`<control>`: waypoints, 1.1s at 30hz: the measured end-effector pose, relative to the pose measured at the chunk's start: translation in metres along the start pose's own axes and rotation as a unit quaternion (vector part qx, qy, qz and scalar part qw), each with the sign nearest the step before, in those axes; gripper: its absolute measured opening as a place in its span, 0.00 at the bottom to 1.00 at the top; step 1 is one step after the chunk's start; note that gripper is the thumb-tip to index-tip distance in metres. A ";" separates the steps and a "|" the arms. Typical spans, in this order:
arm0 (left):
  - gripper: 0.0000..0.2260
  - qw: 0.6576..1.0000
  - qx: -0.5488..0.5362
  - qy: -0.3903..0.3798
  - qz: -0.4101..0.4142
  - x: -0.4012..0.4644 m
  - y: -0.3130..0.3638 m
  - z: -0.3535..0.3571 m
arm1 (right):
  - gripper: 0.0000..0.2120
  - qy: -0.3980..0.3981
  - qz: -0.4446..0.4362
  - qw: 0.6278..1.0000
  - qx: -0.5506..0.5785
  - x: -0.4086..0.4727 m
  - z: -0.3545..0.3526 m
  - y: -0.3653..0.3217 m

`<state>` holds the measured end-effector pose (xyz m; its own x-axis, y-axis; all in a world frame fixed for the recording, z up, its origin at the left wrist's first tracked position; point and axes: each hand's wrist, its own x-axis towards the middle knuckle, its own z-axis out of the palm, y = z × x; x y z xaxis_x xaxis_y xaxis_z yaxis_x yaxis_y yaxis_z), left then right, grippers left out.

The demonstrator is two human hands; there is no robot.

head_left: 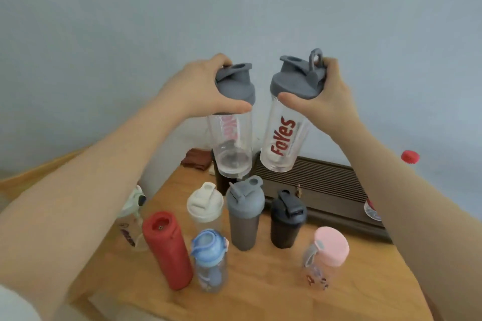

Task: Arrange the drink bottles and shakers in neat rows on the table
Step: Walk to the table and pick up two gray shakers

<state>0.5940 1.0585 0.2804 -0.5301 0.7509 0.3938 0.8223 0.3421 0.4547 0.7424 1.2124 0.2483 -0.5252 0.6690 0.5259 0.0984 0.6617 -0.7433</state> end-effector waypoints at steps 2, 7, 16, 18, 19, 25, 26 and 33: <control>0.28 1.000 0.016 -0.010 0.009 0.018 -0.032 -0.012 | 0.34 0.009 -0.004 1.000 0.002 0.017 0.031 -0.012; 0.27 0.999 0.032 -0.029 0.005 0.058 -0.117 -0.047 | 0.32 -0.026 0.024 0.999 0.000 0.053 0.111 -0.028; 0.28 0.976 0.147 -0.162 0.005 0.096 -0.257 0.014 | 0.36 -0.185 0.085 0.963 -0.177 0.066 0.272 0.001; 0.29 0.969 0.155 -0.193 -0.013 0.091 -0.287 0.041 | 0.36 -0.220 0.113 0.944 -0.218 0.057 0.297 0.018; 0.30 0.966 0.152 -0.207 -0.025 0.088 -0.300 0.053 | 0.36 -0.234 0.124 0.936 -0.232 0.053 0.307 0.025; 0.32 0.948 0.140 -0.278 -0.062 0.082 -0.345 0.115 | 0.32 -0.304 0.197 0.882 -0.301 0.038 0.351 0.065; 0.33 0.948 0.141 -0.279 -0.067 0.082 -0.349 0.120 | 0.30 -0.308 0.212 0.876 -0.304 0.038 0.355 0.069; 0.38 0.945 0.171 -0.267 -0.077 0.089 -0.350 0.135 | 0.33 -0.314 0.193 0.855 -0.364 0.054 0.355 0.077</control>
<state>0.2868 1.0817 0.0483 -0.5448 0.8237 -0.1570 0.8107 0.5652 0.1523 0.4220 1.1792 0.0727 -0.6631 0.7223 -0.1965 0.7470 0.6214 -0.2364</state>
